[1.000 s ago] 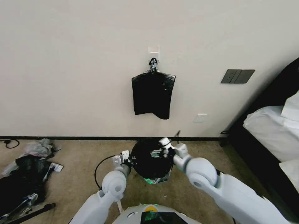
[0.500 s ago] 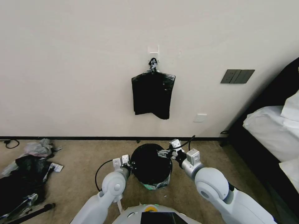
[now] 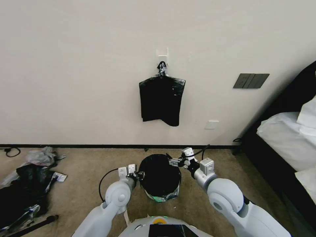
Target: Place a trash bag onto the trash bin.
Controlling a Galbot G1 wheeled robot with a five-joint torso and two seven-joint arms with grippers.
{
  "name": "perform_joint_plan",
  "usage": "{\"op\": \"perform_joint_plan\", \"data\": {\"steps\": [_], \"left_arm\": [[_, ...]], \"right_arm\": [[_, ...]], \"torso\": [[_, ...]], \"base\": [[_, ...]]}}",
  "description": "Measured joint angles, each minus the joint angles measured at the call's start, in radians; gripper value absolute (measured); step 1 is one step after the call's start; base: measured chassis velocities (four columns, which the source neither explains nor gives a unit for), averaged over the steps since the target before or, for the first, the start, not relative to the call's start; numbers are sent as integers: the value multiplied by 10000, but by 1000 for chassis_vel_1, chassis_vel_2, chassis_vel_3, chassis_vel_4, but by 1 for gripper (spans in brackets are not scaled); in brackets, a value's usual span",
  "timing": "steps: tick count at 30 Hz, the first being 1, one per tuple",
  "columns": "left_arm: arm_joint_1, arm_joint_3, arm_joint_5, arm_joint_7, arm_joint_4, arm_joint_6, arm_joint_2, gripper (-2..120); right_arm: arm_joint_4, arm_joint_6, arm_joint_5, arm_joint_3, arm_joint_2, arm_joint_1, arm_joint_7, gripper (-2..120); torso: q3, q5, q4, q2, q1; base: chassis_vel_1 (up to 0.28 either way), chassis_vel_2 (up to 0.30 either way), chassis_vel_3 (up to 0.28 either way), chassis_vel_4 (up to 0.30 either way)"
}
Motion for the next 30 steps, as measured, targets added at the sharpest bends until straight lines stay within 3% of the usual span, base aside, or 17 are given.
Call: {"op": "perform_joint_plan", "data": {"steps": [2, 4, 6, 7, 10, 11, 14, 15, 19, 24, 27, 30], "left_arm": [[219, -190, 694, 512, -338, 6, 170, 62], [347, -278, 1176, 787, -457, -112, 244, 67], [855, -604, 2668, 1831, -613, -970, 355, 76], [855, -604, 2668, 1831, -613, -970, 355, 76], [1610, -1175, 4547, 3500, -478, -3006, 261, 89], [1610, -1175, 4547, 3500, -478, -3006, 261, 89], [2049, -1627, 6531, 4587, 144, -5005, -202, 99], [2049, -1627, 6531, 4587, 144, -5005, -202, 99], [2587, -2378, 8361, 5461, 1007, -7115, -1041, 100], [2943, -2650, 9274, 5742, 1143, -7862, -1371, 100], [3455, -2786, 10792, 5901, 1171, -8746, -1891, 100], [3716, -2868, 11066, 5934, 1159, -9018, -2162, 100]], "right_arm": [[-91, 327, -29, 355, 223, -257, -106, 100], [-148, 494, -41, 511, 330, -408, -153, 100], [-410, 1135, -383, 935, 669, -829, -402, 100], [-410, 1135, -383, 935, 669, -829, -402, 100], [-1062, 2665, -1141, 1565, 1380, -1424, -920, 100], [-1062, 2665, -1141, 1565, 1380, -1424, -920, 100], [-1891, 4603, -2721, 2187, 2324, -1984, -1646, 100], [-1891, 4603, -2721, 2187, 2324, -1984, -1646, 100], [-2608, 6058, -3885, 2772, 3738, -2609, -2113, 100], [-3023, 6958, -4330, 3052, 4357, -2954, -2341, 100], [-3361, 8363, -5018, 3610, 5150, -3407, -2598, 100], [-3390, 8826, -5153, 3735, 5417, -3666, -2692, 100]], "torso": [[0, -1, 0, 0, 1], [0, 0, 0, 0, 1], [0, 0, -1, 0, 1], [0, 0, -1, 0, 1], [-1, 3, -1, 0, 1], [-1, 3, -1, 0, 1], [-1, 2, 1, 0, 1], [-1, 2, 1, 0, 1], [-1, -1, 1, 0, 1], [-1, 1, 0, 0, 0], [-1, 0, 0, 0, 0], [-1, -1, -2, 0, 1]], "base": [[0, 0, 0, 0], [0, 0, 0, 0], [0, 0, 0, 0], [0, 0, 0, 0], [0, 0, 0, 0], [0, 0, 0, 0], [0, 0, 0, 0], [0, 0, 0, 0], [0, 0, 0, 0], [0, 0, 0, 0], [0, 0, 0, 0], [0, 0, 0, 0]]}}
